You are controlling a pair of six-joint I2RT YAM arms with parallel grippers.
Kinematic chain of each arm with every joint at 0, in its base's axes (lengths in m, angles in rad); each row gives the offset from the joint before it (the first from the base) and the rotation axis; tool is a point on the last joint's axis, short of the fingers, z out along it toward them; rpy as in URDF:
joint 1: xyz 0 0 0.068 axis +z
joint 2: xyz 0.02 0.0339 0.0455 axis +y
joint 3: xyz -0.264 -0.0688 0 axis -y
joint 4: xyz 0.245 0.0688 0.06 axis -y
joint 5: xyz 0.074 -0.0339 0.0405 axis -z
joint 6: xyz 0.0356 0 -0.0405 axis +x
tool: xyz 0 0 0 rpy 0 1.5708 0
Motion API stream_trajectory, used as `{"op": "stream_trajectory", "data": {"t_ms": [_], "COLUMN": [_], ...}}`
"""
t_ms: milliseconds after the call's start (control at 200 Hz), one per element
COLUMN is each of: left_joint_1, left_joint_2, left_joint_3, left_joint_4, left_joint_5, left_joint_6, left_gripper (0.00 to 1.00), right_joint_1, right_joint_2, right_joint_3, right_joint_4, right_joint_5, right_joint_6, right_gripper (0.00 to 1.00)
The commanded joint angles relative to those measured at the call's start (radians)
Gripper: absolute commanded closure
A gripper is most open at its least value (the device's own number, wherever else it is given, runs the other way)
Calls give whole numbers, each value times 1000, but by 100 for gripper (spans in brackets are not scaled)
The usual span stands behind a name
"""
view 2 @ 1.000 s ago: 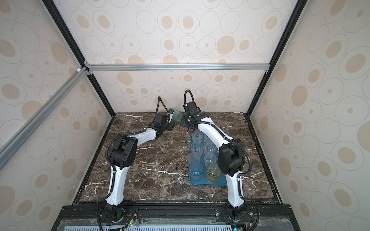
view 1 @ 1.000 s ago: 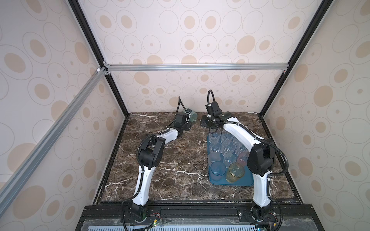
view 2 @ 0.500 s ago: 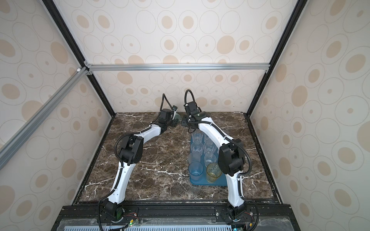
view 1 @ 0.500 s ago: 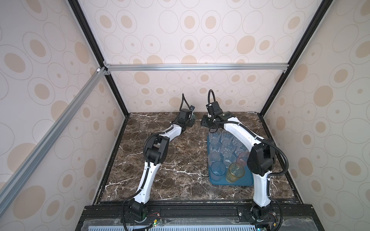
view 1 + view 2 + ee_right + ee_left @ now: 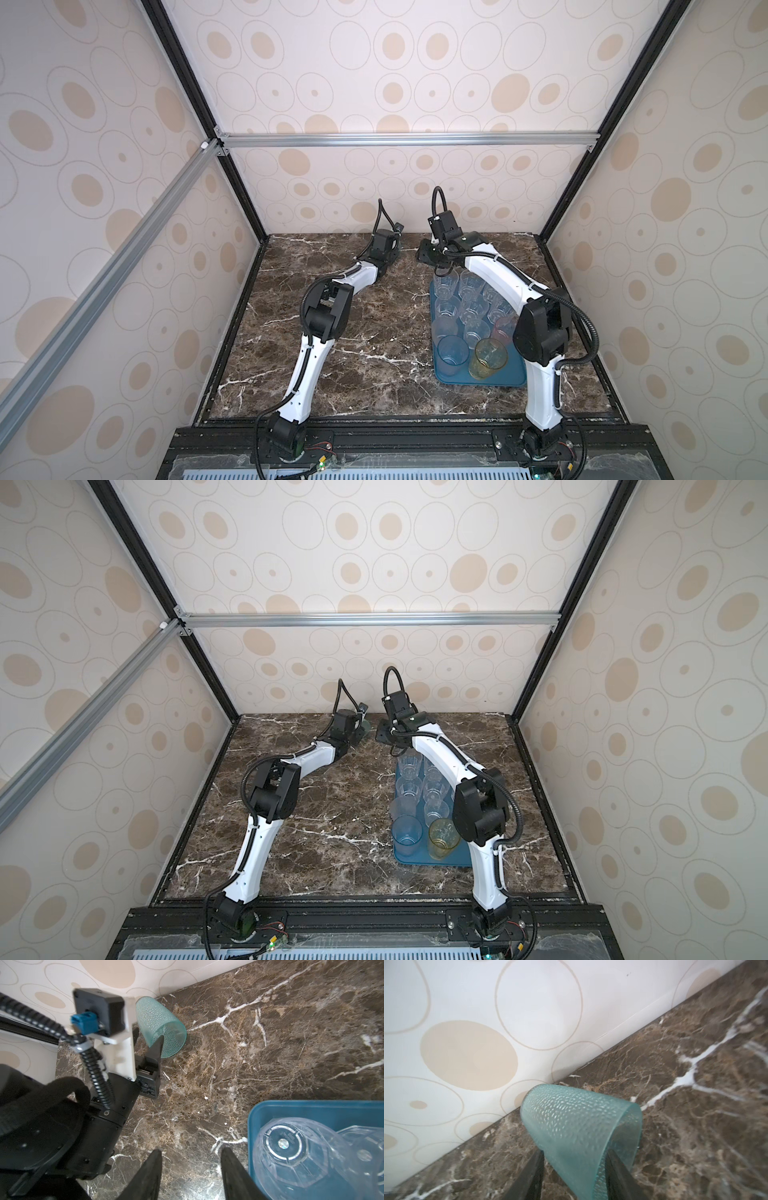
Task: Place the glasses into the tray
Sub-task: Pick up the glass from the top-center of the table.
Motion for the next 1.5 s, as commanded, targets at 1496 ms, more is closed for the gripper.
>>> {"op": "stream_trajectory", "data": {"t_ms": [1496], "left_joint_1": [3], "left_joint_2": [-840], "left_joint_3": [-601], "left_joint_4": [-398], "left_joint_5": [563], "left_joint_6": [-859], "left_gripper": [100], "right_joint_1": [317], "right_joint_2": [-263], "right_joint_3": [-72], "right_joint_4": [-151], "right_joint_5": [394], "right_joint_6": [-173], "right_gripper": [48]}}
